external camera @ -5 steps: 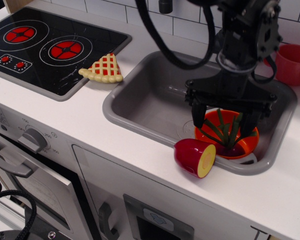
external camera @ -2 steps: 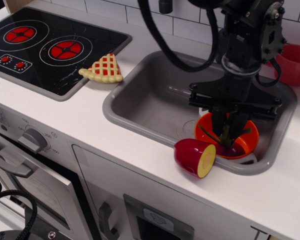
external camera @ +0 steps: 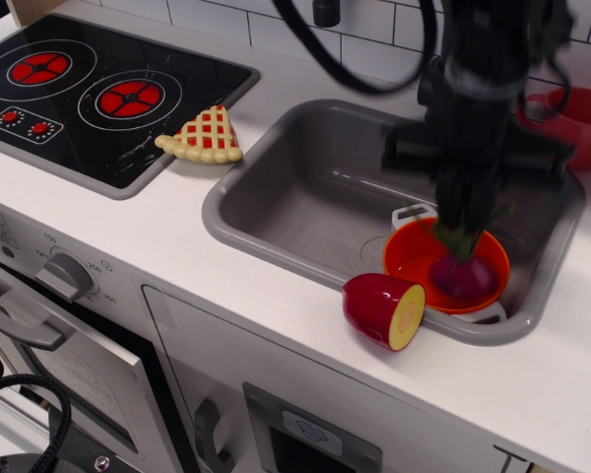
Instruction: Take beet from pot sink
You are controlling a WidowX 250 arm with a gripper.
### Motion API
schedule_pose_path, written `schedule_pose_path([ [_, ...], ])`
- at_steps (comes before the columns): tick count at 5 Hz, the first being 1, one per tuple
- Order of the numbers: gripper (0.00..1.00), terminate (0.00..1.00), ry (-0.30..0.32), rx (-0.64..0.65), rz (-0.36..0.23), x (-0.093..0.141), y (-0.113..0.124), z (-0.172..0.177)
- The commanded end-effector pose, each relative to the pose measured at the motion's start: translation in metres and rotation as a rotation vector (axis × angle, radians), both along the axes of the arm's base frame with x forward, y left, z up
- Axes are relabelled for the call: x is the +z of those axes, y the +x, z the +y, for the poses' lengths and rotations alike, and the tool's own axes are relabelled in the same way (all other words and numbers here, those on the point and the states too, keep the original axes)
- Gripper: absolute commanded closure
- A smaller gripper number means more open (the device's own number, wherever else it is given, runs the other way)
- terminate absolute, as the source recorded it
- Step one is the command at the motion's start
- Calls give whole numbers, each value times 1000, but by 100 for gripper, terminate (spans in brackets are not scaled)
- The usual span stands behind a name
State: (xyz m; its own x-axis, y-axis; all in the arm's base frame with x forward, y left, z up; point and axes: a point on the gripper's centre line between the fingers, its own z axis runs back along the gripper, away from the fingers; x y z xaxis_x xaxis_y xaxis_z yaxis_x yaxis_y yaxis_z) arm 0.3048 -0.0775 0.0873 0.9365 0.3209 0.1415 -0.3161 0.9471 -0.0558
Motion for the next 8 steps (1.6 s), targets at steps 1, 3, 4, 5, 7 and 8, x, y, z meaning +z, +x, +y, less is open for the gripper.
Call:
schedule_pose_path([
  [1,100,0,-32,112,-115,68,8,37],
  [3,100,0,63,167,-93,46,24,101],
  [4,100,0,94,194,-99,28,37,116],
  [5,100,0,152,200,-96,6,41,118],
  [7,0,0,170,219,-26,-5,34,117],
  [8,0,0,160,214,-6,-3,31,119],
])
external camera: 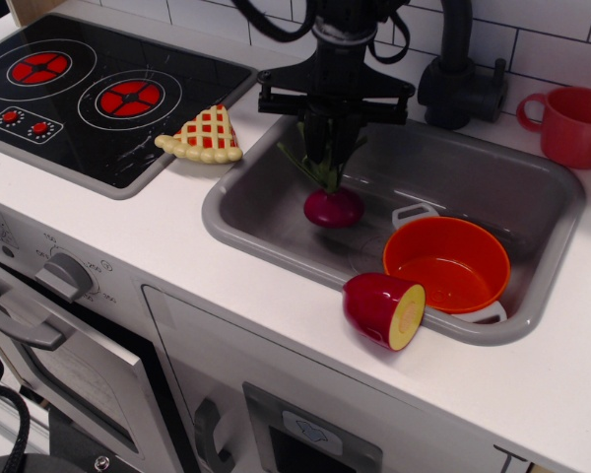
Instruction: Take beet from pot sink
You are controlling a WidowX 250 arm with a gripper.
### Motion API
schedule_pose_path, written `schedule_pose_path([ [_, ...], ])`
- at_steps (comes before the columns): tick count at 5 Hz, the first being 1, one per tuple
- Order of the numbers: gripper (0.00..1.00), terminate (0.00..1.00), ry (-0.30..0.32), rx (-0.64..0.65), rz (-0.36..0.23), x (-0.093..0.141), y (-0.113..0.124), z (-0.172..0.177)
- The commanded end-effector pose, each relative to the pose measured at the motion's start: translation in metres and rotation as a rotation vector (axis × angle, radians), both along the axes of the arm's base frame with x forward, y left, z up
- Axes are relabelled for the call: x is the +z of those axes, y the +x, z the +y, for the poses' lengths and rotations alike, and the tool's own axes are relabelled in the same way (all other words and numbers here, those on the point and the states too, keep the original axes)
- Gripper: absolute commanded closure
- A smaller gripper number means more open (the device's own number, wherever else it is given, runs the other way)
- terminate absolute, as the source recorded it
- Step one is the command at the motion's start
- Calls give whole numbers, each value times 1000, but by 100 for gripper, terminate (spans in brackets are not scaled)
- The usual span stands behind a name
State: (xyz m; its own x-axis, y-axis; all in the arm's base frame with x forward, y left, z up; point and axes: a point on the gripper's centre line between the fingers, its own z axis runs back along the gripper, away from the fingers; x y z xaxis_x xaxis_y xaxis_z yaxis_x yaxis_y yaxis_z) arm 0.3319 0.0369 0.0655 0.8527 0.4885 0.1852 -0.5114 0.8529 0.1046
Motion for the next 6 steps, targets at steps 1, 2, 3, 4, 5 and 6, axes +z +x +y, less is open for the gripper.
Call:
schedule_pose_path([
  [1,0,0,2,-45,-37,26,1,10],
  [2,0,0,4,-40,-38,32,3,12],
  [3,0,0,4,-40,-38,32,3,12],
  [4,0,0,4,-40,-38,32,3,12],
  [5,0,0,4,-40,-38,32,3,12],
  [6,0,0,4,-40,-38,32,3,12],
])
